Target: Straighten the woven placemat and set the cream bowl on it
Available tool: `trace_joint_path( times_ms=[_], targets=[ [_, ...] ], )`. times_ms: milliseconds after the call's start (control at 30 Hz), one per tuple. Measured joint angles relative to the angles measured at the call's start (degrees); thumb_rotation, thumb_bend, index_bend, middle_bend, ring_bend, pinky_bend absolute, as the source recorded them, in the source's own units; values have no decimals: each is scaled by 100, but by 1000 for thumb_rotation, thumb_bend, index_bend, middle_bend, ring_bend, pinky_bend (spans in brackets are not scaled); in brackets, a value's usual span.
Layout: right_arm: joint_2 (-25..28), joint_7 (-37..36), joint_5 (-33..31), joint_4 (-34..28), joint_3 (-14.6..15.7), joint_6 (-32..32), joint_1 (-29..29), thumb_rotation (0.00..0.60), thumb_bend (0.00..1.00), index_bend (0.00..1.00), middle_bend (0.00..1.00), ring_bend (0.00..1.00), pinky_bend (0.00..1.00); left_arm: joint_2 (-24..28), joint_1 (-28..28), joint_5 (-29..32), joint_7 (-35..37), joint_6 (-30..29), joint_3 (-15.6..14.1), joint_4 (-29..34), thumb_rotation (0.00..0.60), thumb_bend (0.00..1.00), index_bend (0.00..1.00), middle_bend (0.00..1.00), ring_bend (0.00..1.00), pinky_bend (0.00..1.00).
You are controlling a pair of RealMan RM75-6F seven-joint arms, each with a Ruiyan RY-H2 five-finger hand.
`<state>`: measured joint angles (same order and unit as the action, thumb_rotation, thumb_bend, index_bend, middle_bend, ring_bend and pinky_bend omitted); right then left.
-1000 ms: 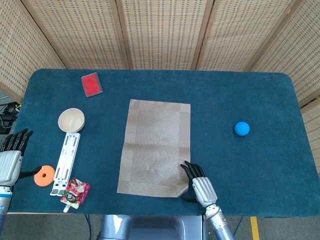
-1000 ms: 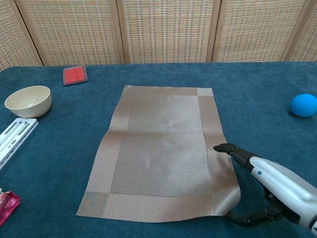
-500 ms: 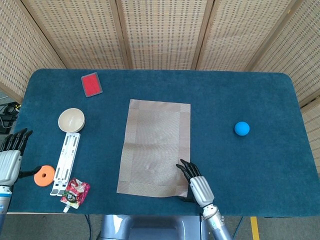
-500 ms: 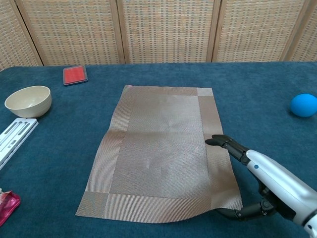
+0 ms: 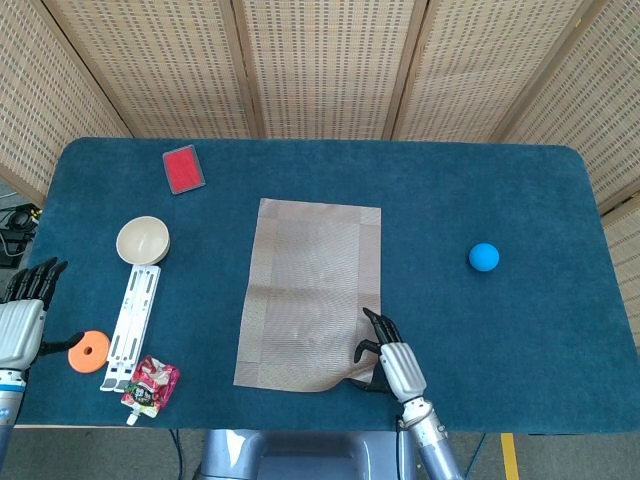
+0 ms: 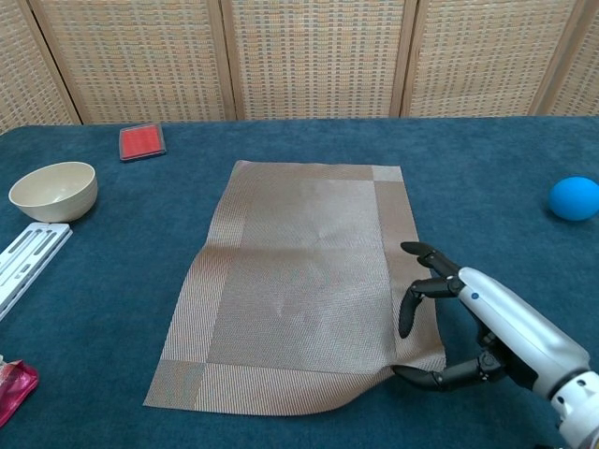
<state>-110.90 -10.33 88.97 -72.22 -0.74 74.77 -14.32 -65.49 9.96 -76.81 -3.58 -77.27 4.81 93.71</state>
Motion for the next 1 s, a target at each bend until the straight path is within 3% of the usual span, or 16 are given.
trace_joint_path(
  times_ms=[233, 1000],
  targets=[
    [58, -13, -44, -62, 0, -21, -6, 600, 499, 650, 90, 0, 0, 11, 1, -25, 21, 0, -8, 13, 600, 64, 0, 0, 0, 0],
    [549, 162, -35, -610, -24, 191, 58, 600, 532, 723, 121, 0, 0, 26, -25, -144, -31, -91, -51, 101, 600, 64, 0, 0, 0, 0]
  ],
)
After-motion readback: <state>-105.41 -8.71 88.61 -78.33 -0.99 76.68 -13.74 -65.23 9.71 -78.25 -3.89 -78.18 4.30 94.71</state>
